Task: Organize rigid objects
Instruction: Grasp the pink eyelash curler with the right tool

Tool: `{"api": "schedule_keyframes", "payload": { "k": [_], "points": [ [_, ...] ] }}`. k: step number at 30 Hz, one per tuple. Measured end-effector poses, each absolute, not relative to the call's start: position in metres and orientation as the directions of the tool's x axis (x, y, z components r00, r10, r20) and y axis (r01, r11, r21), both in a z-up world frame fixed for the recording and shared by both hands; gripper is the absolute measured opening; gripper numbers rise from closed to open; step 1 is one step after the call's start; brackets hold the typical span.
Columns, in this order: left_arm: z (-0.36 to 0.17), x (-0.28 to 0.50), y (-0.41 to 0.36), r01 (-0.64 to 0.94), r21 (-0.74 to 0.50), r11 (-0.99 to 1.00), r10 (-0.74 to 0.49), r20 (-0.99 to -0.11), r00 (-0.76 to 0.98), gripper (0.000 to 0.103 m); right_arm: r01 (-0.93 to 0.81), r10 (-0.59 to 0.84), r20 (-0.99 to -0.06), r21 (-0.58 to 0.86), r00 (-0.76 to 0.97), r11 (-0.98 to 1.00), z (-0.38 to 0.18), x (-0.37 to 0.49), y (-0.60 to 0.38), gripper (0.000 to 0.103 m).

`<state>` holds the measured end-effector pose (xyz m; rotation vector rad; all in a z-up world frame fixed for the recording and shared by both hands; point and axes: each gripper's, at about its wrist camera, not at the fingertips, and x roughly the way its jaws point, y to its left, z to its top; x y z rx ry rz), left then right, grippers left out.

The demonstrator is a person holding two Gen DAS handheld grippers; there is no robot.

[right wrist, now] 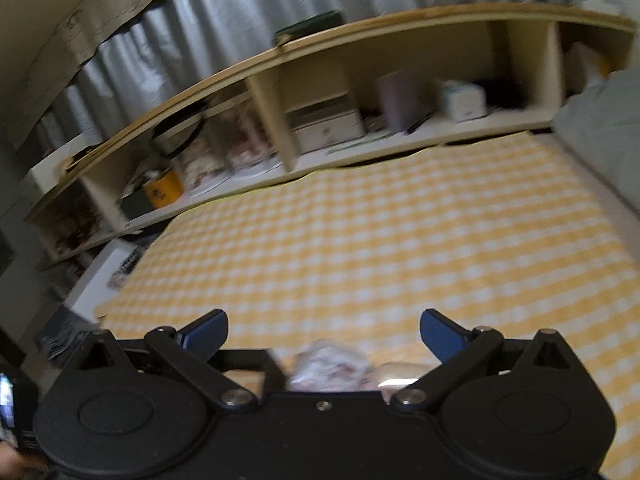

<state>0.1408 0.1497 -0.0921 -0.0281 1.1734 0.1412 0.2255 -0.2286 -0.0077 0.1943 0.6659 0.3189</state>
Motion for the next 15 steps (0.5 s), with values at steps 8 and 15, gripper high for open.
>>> {"api": "schedule_keyframes", "payload": {
  "k": [8,15],
  "points": [
    [-0.096,0.141,0.148,-0.114,0.066,0.991,0.103,-0.926,0.364,0.003,-0.112,0.216,-0.647,0.199,0.731,0.974,-0.045,0.250,-0.265,0.103],
    [-0.098,0.141,0.146,-0.111,0.065,0.992,0.101,-0.928,0.359,0.003,-0.132,0.242,-0.728,0.206,0.642,0.970,-0.078,0.264,-0.266,0.103]
  ]
}}
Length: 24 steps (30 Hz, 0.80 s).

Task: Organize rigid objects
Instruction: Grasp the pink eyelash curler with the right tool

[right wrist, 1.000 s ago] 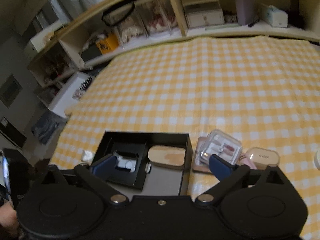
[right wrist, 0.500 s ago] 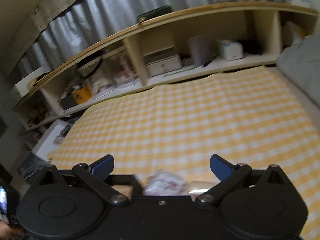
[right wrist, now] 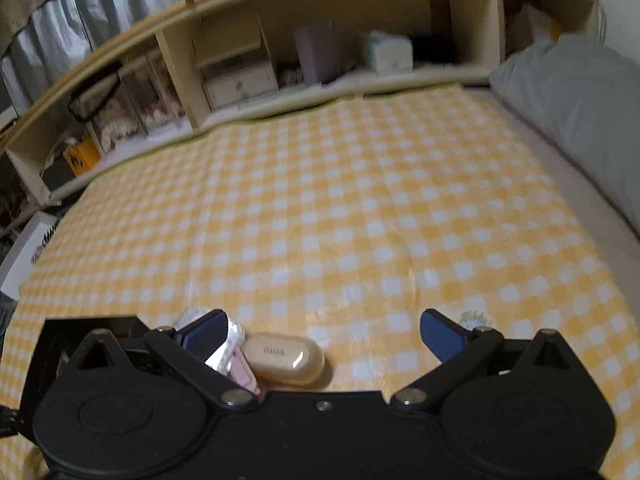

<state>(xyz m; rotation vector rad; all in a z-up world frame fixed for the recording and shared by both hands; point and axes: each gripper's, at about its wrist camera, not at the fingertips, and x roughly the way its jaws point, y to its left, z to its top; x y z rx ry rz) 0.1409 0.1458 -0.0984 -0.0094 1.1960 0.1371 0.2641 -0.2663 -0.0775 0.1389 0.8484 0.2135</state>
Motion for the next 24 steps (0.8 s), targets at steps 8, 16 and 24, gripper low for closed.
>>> {"api": "schedule_keyframes", "payload": {
  "k": [8,16,24],
  "points": [
    [-0.100,0.141,0.146,-0.109,0.068,0.992,0.103,-0.929,0.357,0.004,-0.175,0.295,-0.841,0.240,0.454,0.955,-0.113,0.275,-0.239,0.103],
    [-0.100,0.142,0.145,-0.106,0.069,0.992,0.103,-0.929,0.356,0.004,-0.132,0.384,-0.862,0.361,0.330,0.923,-0.142,0.283,-0.205,0.078],
    [-0.101,0.142,0.146,-0.104,0.071,0.992,0.104,-0.929,0.355,0.004,-0.120,0.301,-0.883,0.276,0.362,0.954,-0.145,0.280,-0.201,0.051]
  ]
}}
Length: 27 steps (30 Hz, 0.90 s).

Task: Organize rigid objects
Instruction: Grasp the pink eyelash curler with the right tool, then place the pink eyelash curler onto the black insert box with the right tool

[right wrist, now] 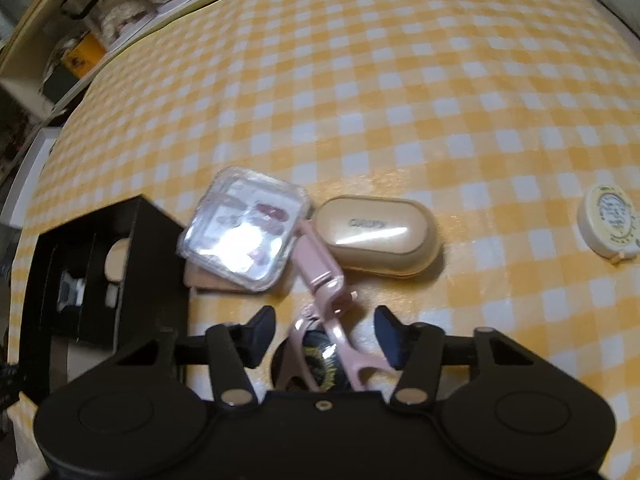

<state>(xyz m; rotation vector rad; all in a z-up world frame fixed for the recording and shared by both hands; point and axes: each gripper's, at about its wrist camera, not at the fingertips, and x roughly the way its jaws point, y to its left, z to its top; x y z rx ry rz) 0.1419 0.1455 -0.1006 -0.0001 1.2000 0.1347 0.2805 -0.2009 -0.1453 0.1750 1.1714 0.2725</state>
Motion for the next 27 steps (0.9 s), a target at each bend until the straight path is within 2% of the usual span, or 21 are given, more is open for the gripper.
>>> {"api": "schedule_keyframes", "payload": {
  "k": [2,7,11,16,27],
  "points": [
    [-0.101,0.142,0.145,-0.105,0.070,0.992,0.104,-0.929,0.356,0.004,-0.101,0.297,-0.873,0.280,0.386,0.955,-0.145,0.283,-0.209,0.047],
    [-0.100,0.142,0.145,-0.105,0.071,0.992,0.104,-0.929,0.355,0.004,-0.135,0.313,-0.867,0.283,0.387,0.950,-0.144,0.284,-0.203,0.029],
    [-0.101,0.142,0.145,-0.105,0.071,0.992,0.104,-0.929,0.356,0.004,-0.179,0.278,-0.878,0.224,0.390,0.958,-0.140,0.283,-0.193,0.029],
    [-0.101,0.142,0.144,-0.105,0.071,0.992,0.104,-0.929,0.356,0.004,-0.191,0.319,-0.856,0.262,0.406,0.946,-0.126,0.279,-0.196,0.028],
    [-0.100,0.142,0.145,-0.104,0.068,0.992,0.101,-0.929,0.355,0.004,-0.306,0.531,-0.676,0.434,0.510,0.847,-0.054,0.258,-0.183,0.028]
  ]
}}
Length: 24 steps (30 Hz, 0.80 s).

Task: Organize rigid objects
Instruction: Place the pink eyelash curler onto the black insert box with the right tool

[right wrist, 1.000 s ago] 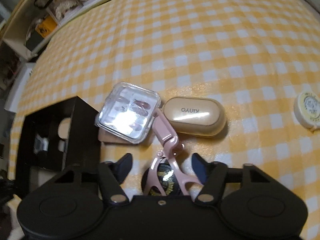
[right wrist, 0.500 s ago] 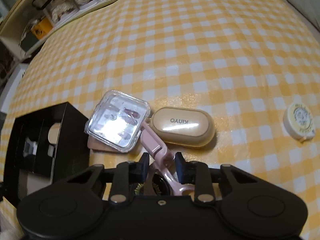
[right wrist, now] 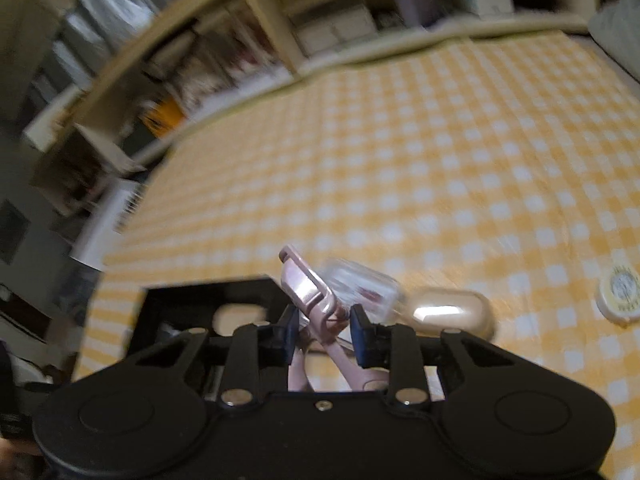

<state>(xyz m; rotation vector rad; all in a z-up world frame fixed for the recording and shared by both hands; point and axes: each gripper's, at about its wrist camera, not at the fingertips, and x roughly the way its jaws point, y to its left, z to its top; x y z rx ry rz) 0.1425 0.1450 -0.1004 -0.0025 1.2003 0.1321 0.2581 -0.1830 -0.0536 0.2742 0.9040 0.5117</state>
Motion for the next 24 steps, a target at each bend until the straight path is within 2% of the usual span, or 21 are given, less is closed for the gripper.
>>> {"api": "schedule_keyframes", "payload": {
  "k": [6,13,18,24],
  "points": [
    [-0.101,0.143,0.145,-0.105,0.068,0.992,0.101,-0.929,0.355,0.004,-0.373,0.620,-0.618,0.495,0.483,0.785,-0.040,0.256,-0.135,0.028],
    [-0.103,0.143,0.146,-0.109,0.046,0.993,0.083,-0.930,0.358,0.004,-0.395,0.652,-0.658,0.522,0.378,0.756,-0.071,0.259,-0.048,0.028],
    [-0.106,0.144,0.151,-0.111,0.026,0.993,0.065,-0.930,0.361,0.004,-0.424,0.608,-0.712,0.457,0.353,0.782,-0.092,0.256,0.002,0.028],
    [-0.107,0.144,0.157,-0.116,0.012,0.993,0.054,-0.930,0.364,0.005,-0.429,0.577,-0.732,0.419,0.362,0.800,-0.105,0.258,0.022,0.028]
  ]
}}
